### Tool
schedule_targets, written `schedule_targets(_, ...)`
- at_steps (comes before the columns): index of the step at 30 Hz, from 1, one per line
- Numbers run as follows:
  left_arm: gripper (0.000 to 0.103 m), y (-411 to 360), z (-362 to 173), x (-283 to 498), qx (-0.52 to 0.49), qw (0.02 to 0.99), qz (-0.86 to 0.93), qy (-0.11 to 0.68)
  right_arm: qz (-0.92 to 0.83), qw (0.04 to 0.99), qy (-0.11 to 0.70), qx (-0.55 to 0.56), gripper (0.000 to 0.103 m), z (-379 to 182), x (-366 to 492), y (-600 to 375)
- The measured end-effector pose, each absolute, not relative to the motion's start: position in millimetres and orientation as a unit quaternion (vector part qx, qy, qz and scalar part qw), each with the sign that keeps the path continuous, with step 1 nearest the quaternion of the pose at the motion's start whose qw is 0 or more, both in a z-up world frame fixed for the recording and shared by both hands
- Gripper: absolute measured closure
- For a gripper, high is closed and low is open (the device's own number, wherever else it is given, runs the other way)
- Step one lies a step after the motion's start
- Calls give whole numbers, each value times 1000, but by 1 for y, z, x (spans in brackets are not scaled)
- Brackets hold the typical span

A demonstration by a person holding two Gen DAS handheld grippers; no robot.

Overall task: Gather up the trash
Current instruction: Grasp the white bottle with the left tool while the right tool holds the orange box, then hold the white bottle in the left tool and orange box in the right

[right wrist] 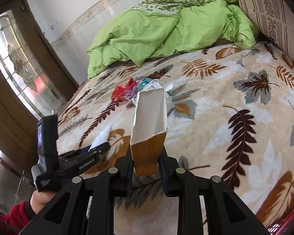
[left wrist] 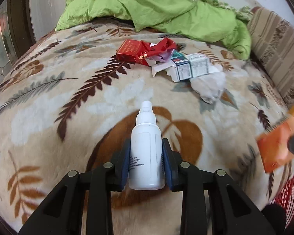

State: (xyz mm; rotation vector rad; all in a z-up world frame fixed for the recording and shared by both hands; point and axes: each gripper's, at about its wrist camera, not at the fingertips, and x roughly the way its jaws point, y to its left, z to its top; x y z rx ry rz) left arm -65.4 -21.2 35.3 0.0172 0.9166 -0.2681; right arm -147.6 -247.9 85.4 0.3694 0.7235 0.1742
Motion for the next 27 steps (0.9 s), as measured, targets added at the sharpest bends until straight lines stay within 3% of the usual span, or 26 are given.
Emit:
schedule_targets(16, 74, -30, 97, -143, 51, 930, -129, 339, 82, 919, 345, 175, 79, 99, -192, -238)
schedule_targets(27, 74, -38, 113, -161, 71, 938, -131, 313, 81, 924, 330, 173, 79, 113, -207, -238)
